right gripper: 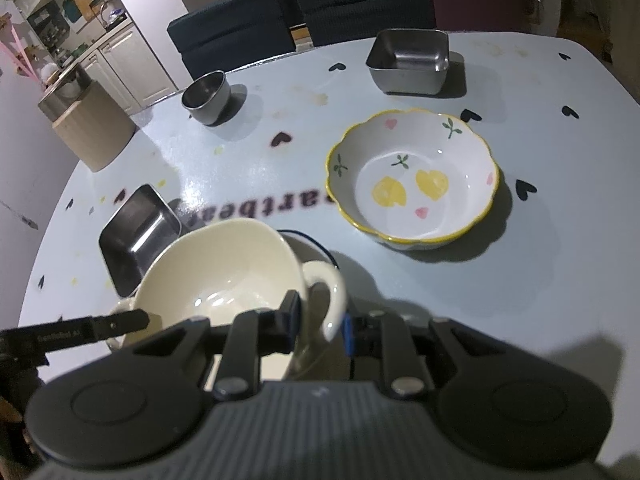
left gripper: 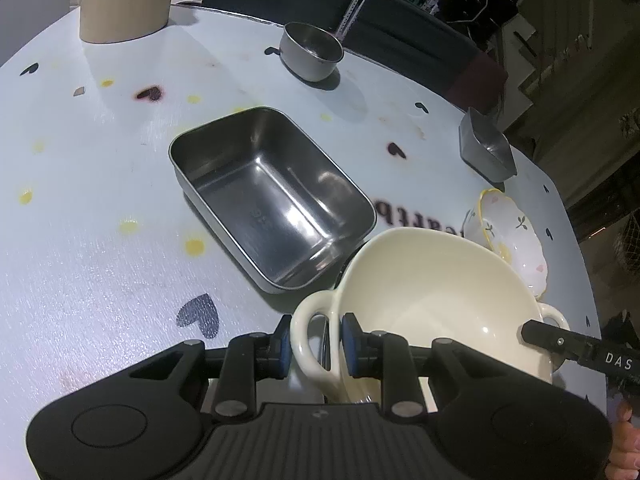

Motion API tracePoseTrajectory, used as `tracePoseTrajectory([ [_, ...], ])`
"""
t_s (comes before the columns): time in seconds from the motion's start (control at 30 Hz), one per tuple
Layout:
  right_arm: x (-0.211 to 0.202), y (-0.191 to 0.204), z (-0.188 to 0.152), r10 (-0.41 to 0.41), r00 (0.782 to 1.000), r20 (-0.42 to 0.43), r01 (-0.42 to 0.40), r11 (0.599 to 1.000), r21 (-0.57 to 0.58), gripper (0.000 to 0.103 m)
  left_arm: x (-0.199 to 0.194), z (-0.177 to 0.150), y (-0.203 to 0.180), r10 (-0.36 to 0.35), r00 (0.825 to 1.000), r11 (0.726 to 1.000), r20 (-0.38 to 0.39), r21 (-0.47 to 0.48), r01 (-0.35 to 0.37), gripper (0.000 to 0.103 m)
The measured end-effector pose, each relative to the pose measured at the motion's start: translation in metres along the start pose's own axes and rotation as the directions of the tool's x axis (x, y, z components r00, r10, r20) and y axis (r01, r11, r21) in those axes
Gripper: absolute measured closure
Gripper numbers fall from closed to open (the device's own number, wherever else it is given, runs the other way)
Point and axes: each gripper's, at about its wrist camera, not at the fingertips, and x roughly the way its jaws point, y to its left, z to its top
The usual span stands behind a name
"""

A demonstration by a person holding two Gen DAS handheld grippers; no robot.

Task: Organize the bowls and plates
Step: 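Lower the cream bowl onto the table with both tools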

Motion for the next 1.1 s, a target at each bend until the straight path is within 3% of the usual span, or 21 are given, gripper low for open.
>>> tracePoseTrajectory([
  [1.1,0.008,0.0019,-0.0013,-0.016,0.999,-0.051,0.013,0.999,-0.051,0.073,-0.0002,-0.0014,-0.0052,0.017,1.0,0.999,-0.002,0.044,-0.017,0.076],
])
